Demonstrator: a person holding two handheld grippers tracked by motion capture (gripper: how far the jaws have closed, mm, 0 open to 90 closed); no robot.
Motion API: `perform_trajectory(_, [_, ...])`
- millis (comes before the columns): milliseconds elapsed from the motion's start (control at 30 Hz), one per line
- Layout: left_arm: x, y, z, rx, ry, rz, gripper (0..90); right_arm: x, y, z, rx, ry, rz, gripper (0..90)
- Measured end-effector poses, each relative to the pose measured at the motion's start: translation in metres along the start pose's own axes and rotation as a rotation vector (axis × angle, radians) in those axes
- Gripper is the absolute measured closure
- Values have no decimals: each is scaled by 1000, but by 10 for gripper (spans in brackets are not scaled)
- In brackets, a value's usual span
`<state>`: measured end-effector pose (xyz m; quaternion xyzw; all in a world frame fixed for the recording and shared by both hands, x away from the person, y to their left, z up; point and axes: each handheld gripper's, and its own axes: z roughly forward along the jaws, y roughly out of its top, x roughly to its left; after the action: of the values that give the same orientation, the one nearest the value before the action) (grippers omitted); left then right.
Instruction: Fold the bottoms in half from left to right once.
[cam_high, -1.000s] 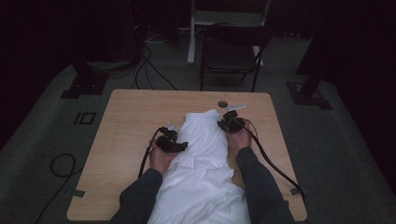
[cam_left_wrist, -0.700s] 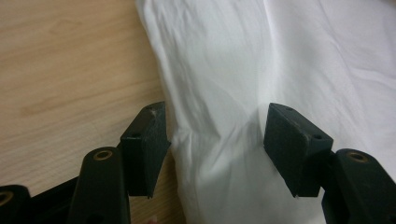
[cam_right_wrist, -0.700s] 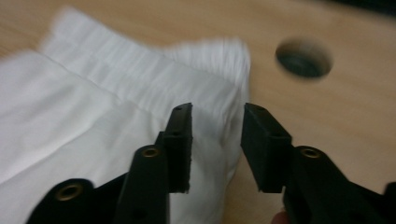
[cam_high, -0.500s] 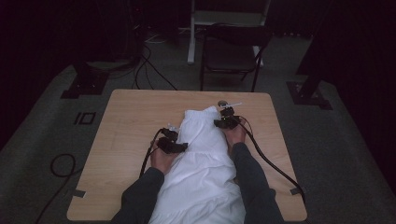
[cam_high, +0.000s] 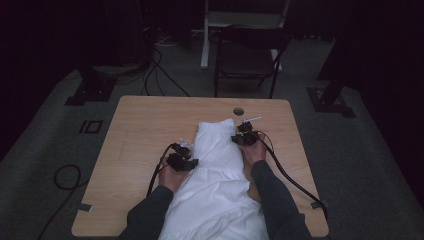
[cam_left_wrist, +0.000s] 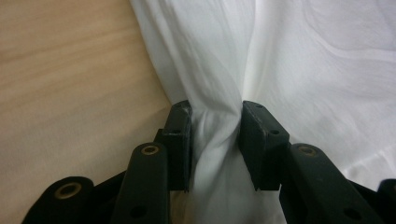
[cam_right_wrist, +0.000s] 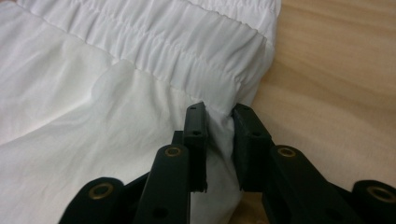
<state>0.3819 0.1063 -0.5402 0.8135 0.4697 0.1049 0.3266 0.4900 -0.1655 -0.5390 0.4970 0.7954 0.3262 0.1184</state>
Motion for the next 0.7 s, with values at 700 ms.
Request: perform_trajectory(700, [33, 62, 18, -141, -67, -78, 373, -8, 6, 3, -14, 32, 49, 717])
